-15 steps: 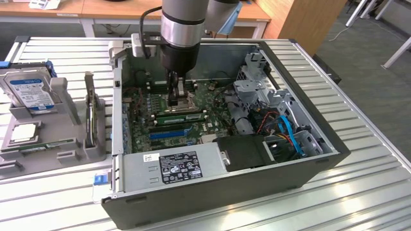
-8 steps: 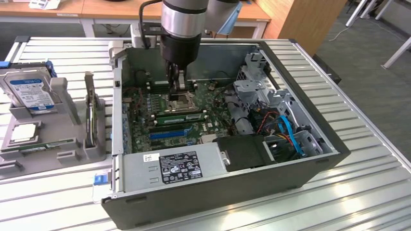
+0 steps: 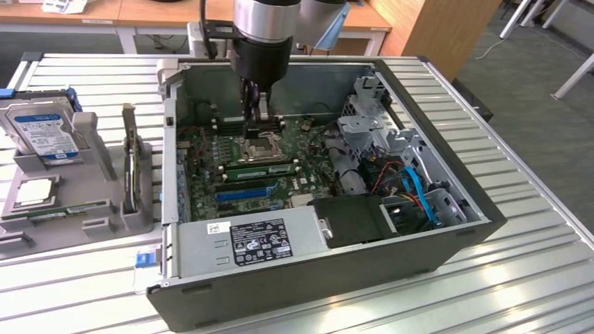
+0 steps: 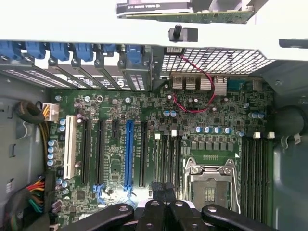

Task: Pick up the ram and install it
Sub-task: 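Press down the ram until it locks into place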

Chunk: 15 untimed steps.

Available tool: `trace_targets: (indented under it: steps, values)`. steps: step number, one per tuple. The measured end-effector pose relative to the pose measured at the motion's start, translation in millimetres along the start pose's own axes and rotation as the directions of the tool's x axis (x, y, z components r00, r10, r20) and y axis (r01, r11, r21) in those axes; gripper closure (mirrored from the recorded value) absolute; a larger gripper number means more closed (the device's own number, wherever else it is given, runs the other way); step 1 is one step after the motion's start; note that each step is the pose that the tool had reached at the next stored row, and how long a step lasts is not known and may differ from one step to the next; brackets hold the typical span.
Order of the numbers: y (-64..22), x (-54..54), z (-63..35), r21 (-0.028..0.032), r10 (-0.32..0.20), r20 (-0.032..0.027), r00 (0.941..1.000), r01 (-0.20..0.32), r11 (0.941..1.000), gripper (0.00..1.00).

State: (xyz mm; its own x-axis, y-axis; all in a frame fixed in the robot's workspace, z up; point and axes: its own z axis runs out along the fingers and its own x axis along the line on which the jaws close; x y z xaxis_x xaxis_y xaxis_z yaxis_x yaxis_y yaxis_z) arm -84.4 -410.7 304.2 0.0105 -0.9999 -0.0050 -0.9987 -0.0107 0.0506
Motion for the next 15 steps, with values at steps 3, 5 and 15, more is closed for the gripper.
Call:
trace_targets:
  steps: [3,5,15]
  values:
    - [0.2,0.0,-3.7,0.0000,0.000,0.0001,1.0000,0.000,1.0000,0.90]
    - [0.3,0.0,-5.9,0.0000,0.000,0.0000,1.0000,0.000,1.0000,0.90]
    - [-0.1,0.0,-8.6,-0.0002,0.000,-0.0003,1.0000,0.000,1.0000,0.90]
